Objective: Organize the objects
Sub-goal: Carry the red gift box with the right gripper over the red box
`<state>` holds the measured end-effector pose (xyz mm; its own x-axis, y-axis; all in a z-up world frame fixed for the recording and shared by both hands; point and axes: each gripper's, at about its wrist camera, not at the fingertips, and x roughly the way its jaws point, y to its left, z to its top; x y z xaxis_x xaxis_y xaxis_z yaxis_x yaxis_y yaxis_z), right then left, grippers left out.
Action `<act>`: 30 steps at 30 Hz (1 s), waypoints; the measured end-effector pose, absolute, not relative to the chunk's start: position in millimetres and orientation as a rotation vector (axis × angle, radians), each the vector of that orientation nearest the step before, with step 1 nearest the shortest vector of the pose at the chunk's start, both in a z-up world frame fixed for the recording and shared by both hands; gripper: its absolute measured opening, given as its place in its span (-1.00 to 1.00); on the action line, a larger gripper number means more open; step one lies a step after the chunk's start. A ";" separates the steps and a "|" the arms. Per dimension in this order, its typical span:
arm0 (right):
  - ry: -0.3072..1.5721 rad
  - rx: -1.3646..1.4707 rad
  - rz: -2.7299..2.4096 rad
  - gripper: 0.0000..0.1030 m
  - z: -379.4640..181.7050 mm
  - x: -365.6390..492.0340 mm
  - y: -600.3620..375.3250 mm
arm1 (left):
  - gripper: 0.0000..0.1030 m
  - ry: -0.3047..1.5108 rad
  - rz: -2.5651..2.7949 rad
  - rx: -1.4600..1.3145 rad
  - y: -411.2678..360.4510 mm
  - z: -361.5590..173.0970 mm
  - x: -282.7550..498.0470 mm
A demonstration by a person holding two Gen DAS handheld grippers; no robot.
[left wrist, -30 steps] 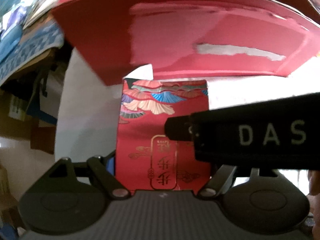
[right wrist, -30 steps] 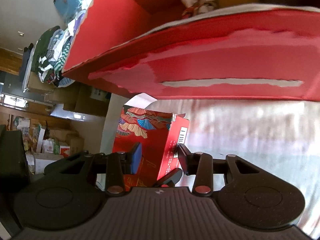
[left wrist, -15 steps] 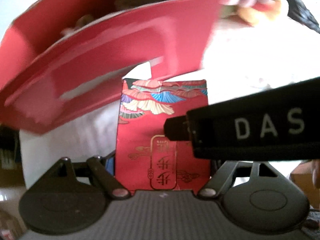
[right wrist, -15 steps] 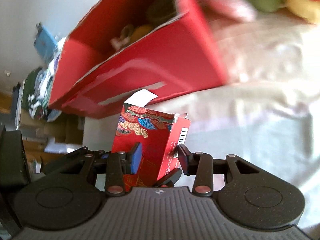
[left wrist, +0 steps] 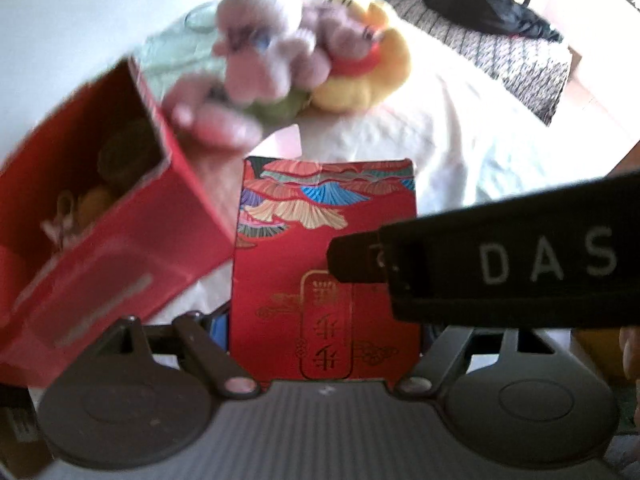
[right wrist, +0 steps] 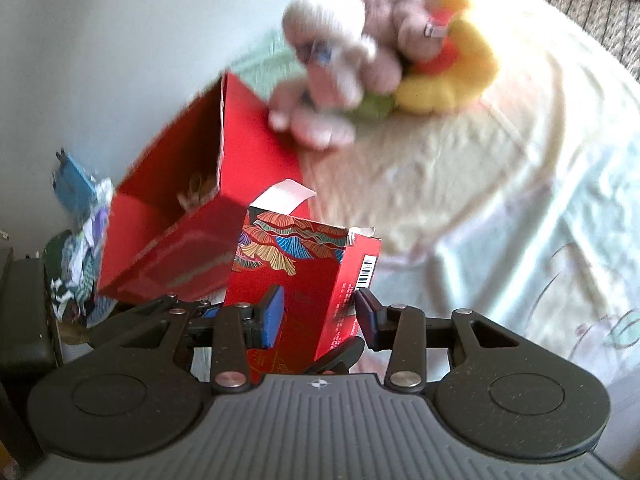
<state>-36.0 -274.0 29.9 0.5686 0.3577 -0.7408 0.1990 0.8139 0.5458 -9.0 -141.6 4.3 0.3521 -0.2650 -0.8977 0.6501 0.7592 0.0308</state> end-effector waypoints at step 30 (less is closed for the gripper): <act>0.810 0.378 0.518 -0.19 79.4 129.7 -108.5 | 0.55 0.899 -0.236 0.186 23.0 63.5 134.5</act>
